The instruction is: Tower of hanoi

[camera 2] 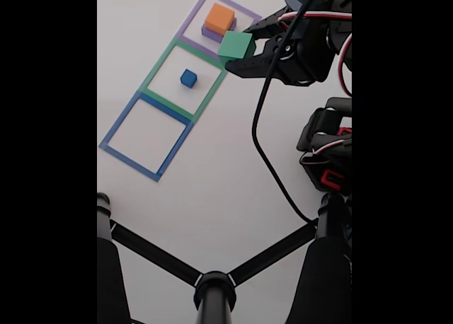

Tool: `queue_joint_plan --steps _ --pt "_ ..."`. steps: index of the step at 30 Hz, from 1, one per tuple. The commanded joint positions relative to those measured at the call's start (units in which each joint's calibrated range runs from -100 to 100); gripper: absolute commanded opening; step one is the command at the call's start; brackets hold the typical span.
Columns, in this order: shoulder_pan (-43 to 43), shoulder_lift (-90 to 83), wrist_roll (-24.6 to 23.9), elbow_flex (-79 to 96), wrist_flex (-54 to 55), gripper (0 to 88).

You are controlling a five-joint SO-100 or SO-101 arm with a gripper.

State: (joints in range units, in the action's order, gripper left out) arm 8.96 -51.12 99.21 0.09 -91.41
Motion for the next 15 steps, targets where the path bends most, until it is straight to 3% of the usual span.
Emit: queue_joint_plan --steps 1,8,15 --pt "3.7 -1.3 0.8 -2.6 -0.3 12.2" --pt "5.8 -1.6 0.8 1.3 1.0 11.8" --pt "4.6 -5.1 0.8 16.6 7.8 12.4"
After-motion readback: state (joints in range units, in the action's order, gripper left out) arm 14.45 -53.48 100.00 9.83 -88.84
